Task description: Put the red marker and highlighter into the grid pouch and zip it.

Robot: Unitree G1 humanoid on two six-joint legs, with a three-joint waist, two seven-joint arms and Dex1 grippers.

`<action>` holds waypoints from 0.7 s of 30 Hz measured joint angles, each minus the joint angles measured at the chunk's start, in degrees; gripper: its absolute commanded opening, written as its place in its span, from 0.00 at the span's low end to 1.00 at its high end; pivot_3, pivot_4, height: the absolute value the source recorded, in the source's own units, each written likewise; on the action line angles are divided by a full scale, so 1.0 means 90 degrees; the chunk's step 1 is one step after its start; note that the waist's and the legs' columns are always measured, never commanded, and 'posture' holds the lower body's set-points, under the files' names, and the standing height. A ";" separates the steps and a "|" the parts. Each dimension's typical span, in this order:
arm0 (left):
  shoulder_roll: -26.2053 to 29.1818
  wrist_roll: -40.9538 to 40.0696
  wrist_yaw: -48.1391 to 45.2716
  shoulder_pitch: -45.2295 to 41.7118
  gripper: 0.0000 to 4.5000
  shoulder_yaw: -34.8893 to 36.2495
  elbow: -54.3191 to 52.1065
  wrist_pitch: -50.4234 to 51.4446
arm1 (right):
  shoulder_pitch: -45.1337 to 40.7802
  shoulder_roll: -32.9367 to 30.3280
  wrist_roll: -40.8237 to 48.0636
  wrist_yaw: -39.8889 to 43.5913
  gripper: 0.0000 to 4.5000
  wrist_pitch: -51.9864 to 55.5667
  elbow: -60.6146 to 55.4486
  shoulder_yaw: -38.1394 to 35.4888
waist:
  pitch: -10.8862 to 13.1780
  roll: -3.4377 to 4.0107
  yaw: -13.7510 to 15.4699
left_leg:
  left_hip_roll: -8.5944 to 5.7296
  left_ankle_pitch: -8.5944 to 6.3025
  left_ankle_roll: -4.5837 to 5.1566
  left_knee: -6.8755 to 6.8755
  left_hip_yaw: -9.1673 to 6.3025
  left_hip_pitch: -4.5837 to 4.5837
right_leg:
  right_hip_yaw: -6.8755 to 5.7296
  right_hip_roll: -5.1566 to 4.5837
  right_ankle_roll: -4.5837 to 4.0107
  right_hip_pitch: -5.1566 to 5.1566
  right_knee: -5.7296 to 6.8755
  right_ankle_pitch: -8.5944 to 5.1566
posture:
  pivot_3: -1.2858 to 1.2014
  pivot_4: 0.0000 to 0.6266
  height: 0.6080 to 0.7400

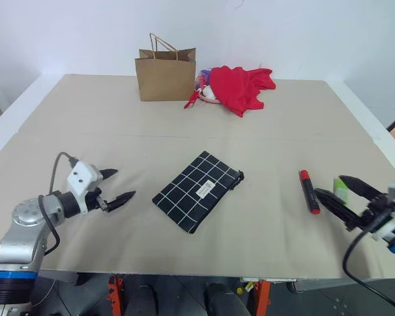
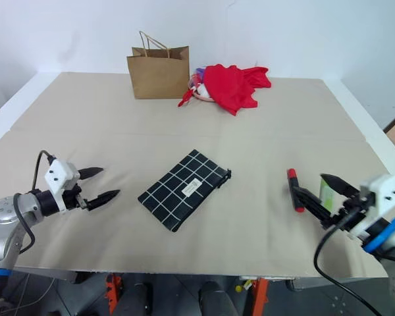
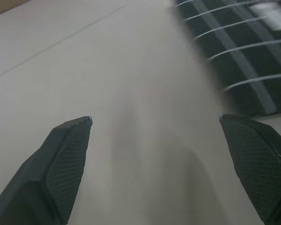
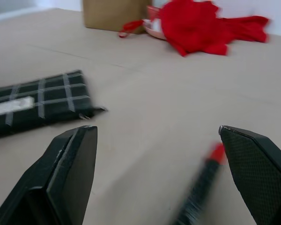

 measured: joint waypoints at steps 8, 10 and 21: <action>-0.0160 -0.0017 -0.0371 0.0212 1.00 -0.1116 -0.0928 0.0126 | -0.2090 0.1148 -0.0472 -0.0559 0.87 0.0333 0.0144 0.2415 | 0.0005 0.0000 -0.0022 | 0.0000 0.0001 0.0001 0.0006 -0.0002 -0.0002 | 0.0000 0.0002 -0.0001 -0.0003 0.0000 0.0007 | 0.52 0.24 1.00; -0.0191 0.0023 -0.0433 0.0192 1.00 -0.1348 -0.1060 0.0111 | -0.2577 0.1434 -0.0787 -0.0694 0.71 0.0234 0.0652 0.2781 | 0.0006 0.0000 -0.0020 | 0.0000 0.0003 0.0003 0.0007 -0.0002 -0.0002 | 0.0000 0.0002 0.0001 -0.0004 0.0001 0.0010 | 0.52 0.24 1.00; -0.0281 0.0372 -0.0651 0.0000 1.00 -0.1976 -0.1202 -0.0371 | -0.3564 0.2018 -0.1992 -0.0395 0.00 -0.0686 0.2768 0.3684 | 0.0009 0.0005 0.0026 | -0.0001 -0.0007 0.0017 -0.0006 -0.0012 -0.0016 | -0.0012 0.0002 -0.0038 -0.0010 0.0001 0.0015 | 0.52 0.24 1.00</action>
